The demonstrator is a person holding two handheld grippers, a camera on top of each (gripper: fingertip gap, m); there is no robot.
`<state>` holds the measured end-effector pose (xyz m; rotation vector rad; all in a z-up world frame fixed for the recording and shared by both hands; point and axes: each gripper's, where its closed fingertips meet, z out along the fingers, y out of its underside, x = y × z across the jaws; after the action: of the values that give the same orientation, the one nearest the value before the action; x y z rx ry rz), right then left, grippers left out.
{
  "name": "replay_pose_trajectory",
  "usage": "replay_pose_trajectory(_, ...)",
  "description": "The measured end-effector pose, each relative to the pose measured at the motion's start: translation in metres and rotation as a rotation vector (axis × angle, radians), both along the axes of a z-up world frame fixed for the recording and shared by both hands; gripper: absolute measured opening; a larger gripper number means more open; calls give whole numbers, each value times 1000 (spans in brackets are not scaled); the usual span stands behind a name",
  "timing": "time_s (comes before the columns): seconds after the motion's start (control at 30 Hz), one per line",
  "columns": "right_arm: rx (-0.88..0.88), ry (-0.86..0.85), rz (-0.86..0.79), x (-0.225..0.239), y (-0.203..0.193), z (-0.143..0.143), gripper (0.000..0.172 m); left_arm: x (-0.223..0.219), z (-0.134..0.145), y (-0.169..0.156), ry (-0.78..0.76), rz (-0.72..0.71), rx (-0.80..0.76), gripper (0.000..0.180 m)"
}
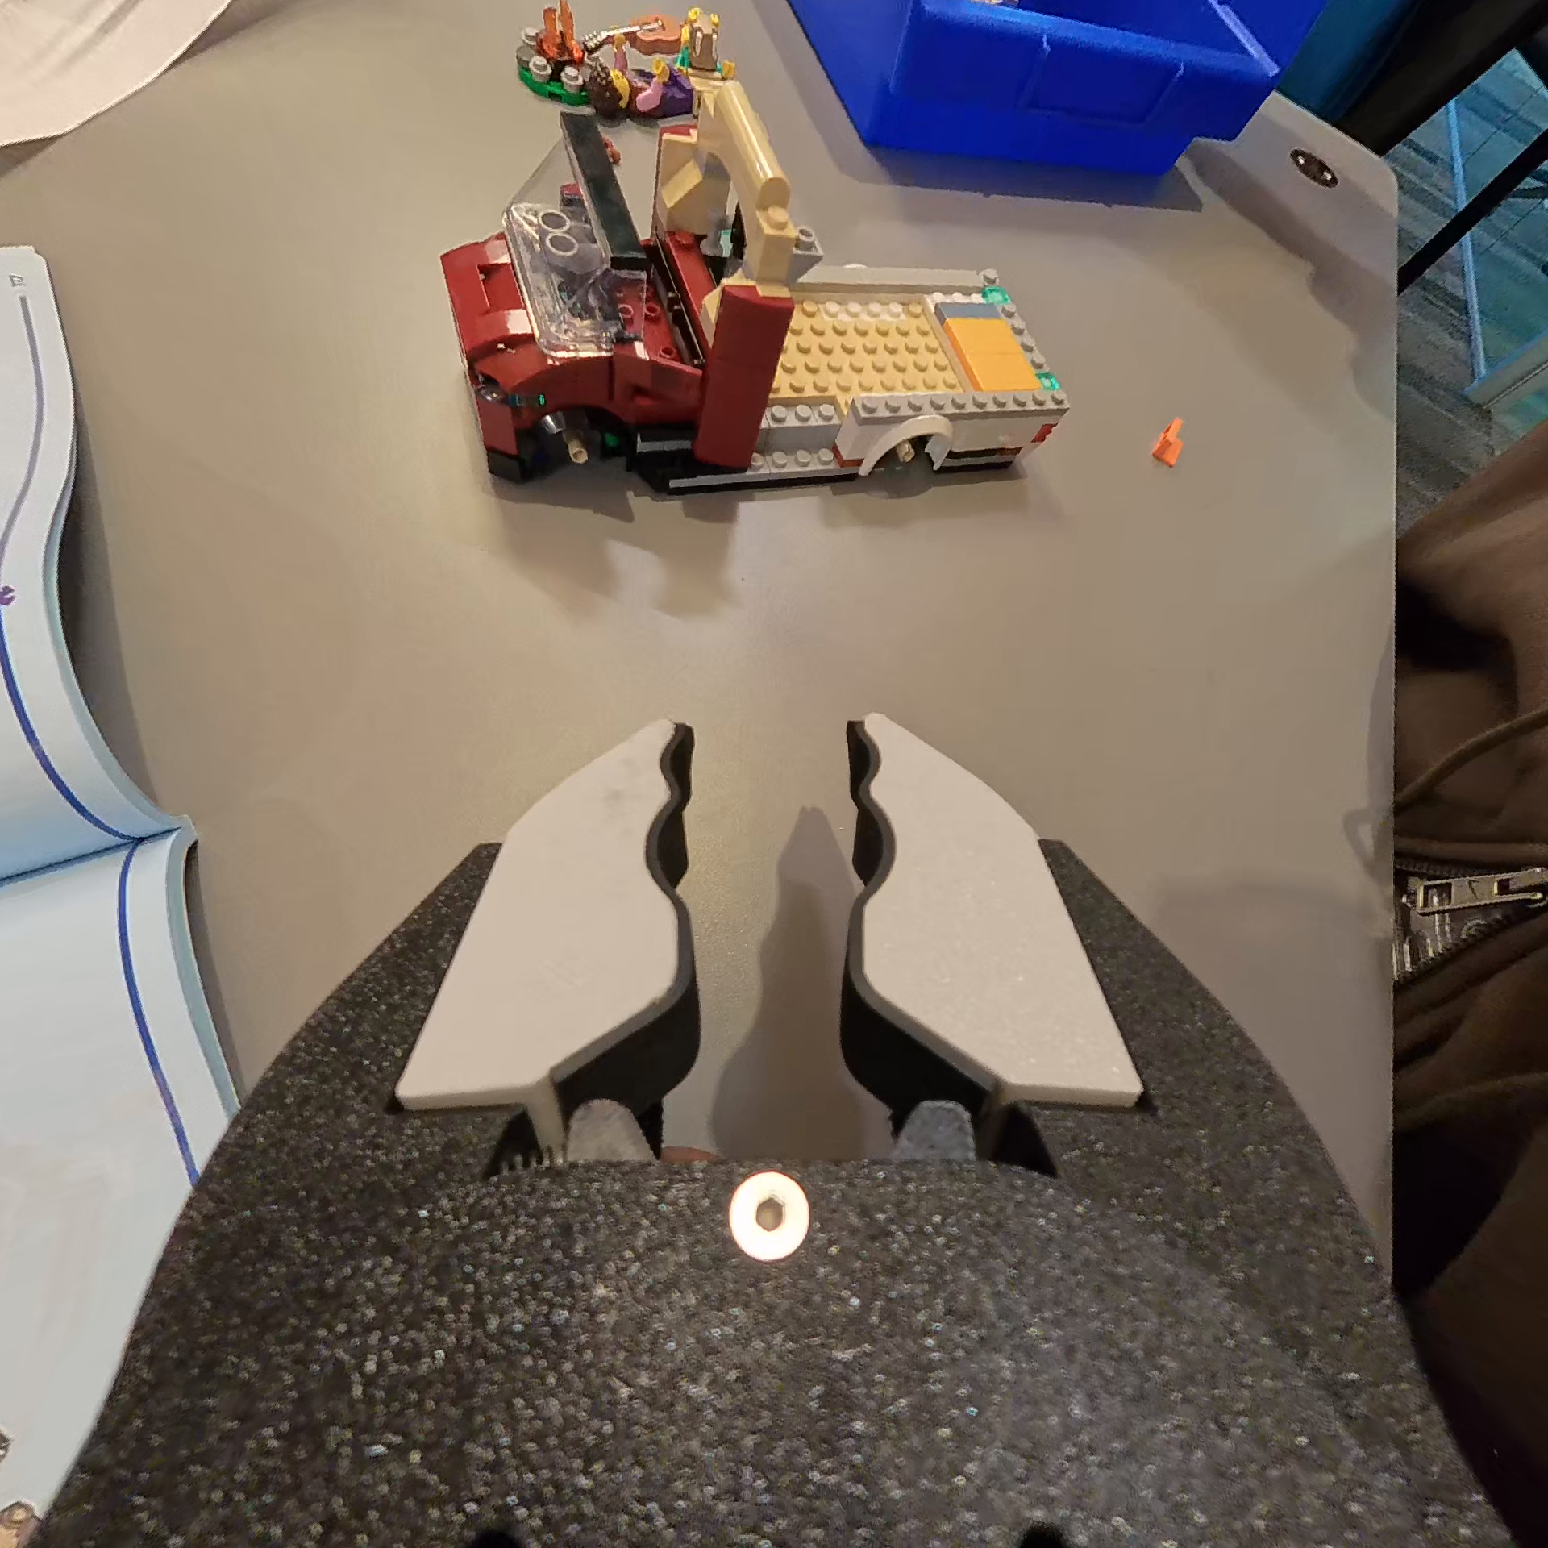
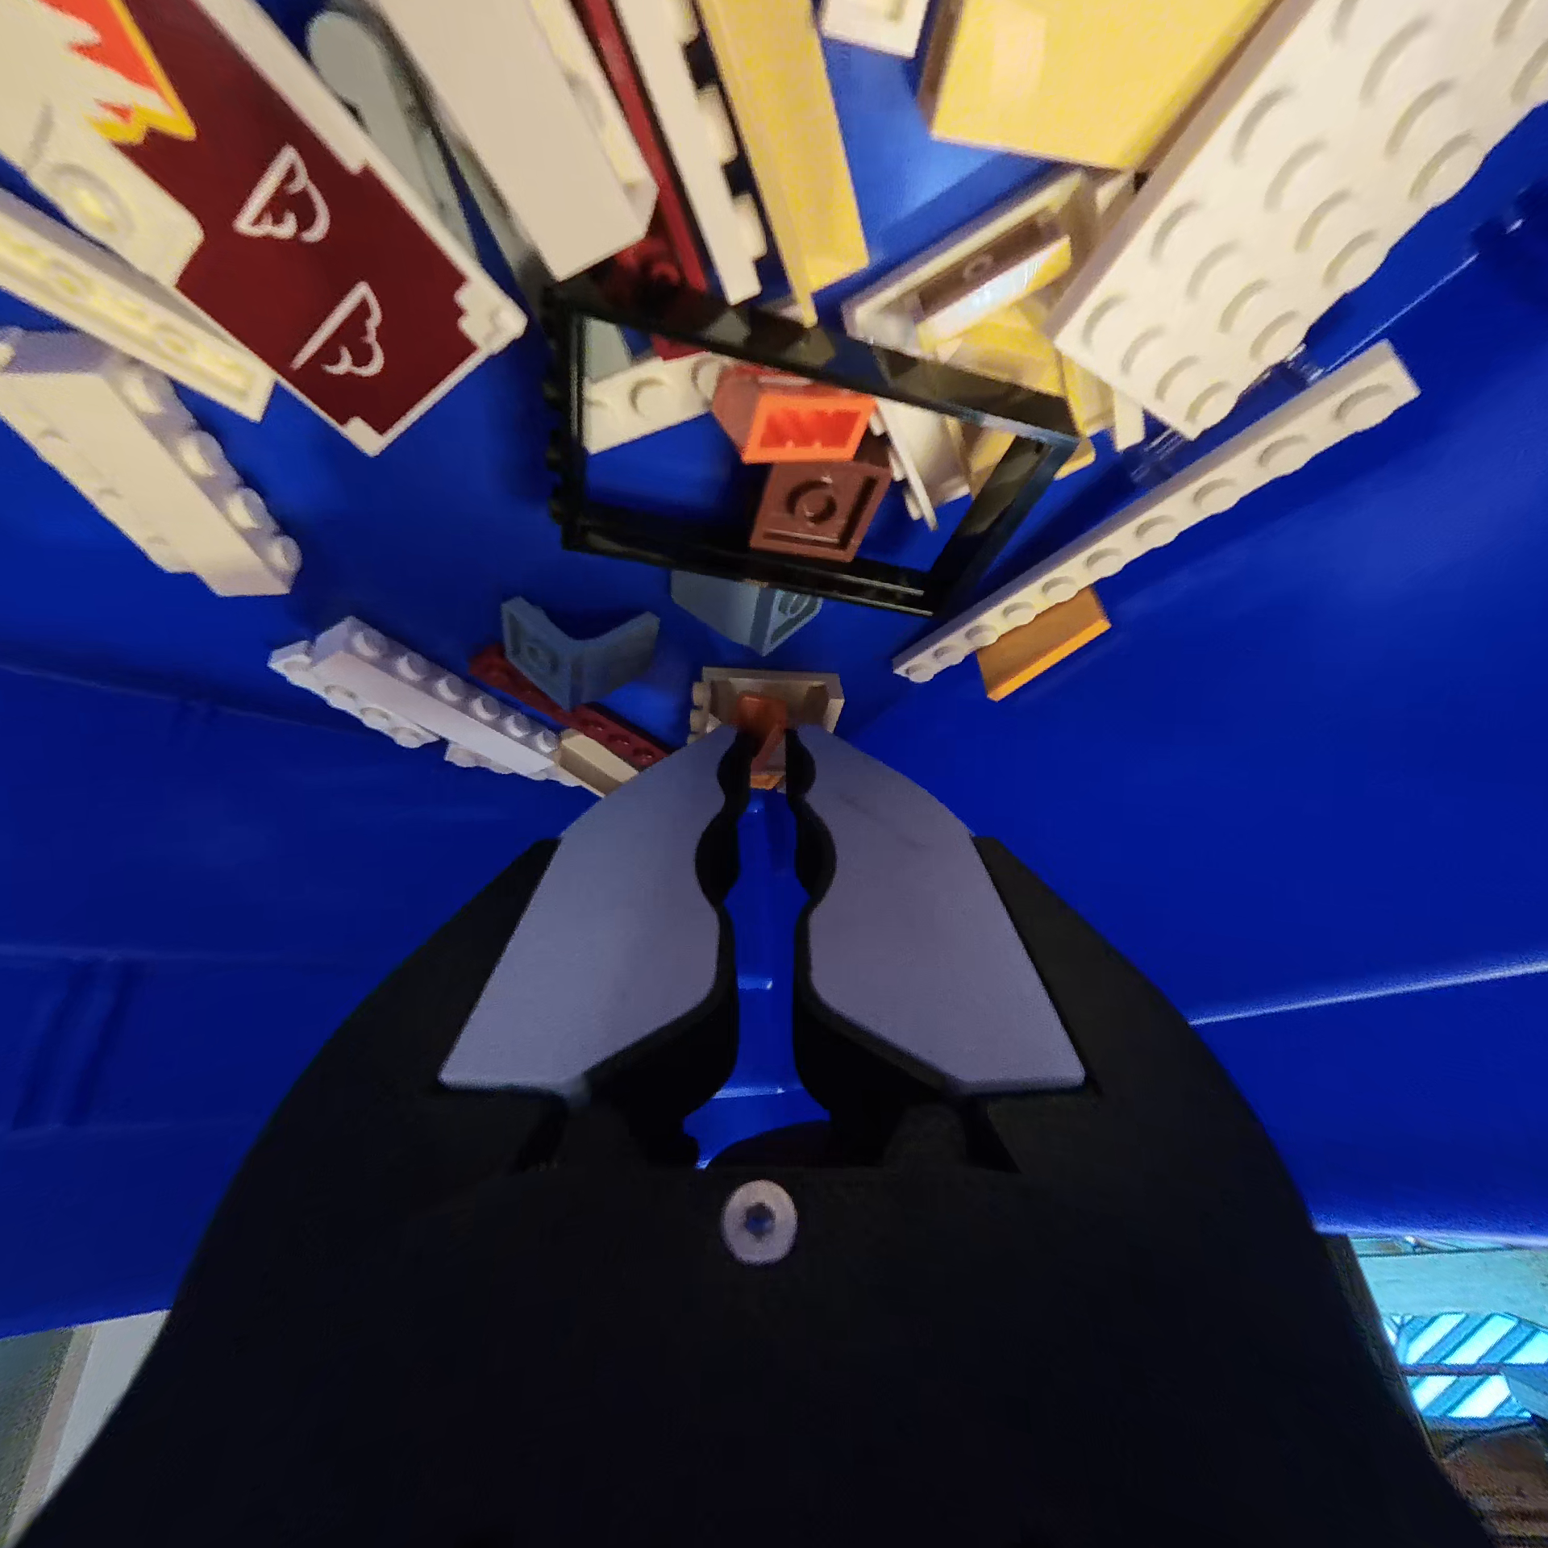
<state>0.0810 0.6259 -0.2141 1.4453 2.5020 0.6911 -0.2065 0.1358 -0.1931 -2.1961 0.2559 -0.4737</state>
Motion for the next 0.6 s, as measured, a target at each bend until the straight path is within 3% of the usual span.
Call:
replay_pose_trajectory(0.33,49,-7,64,3,6,6,4,-1,2,0,-11,5,8,36)
replay_pose_trajectory(0.5,40,114,64,-4,-5,25,4,0,1,-1,4,-3,9,36)
replay_pose_trajectory(0.6,-9,255,82,-23,-37,42,3,1,1,-1,8,-5,12,36)
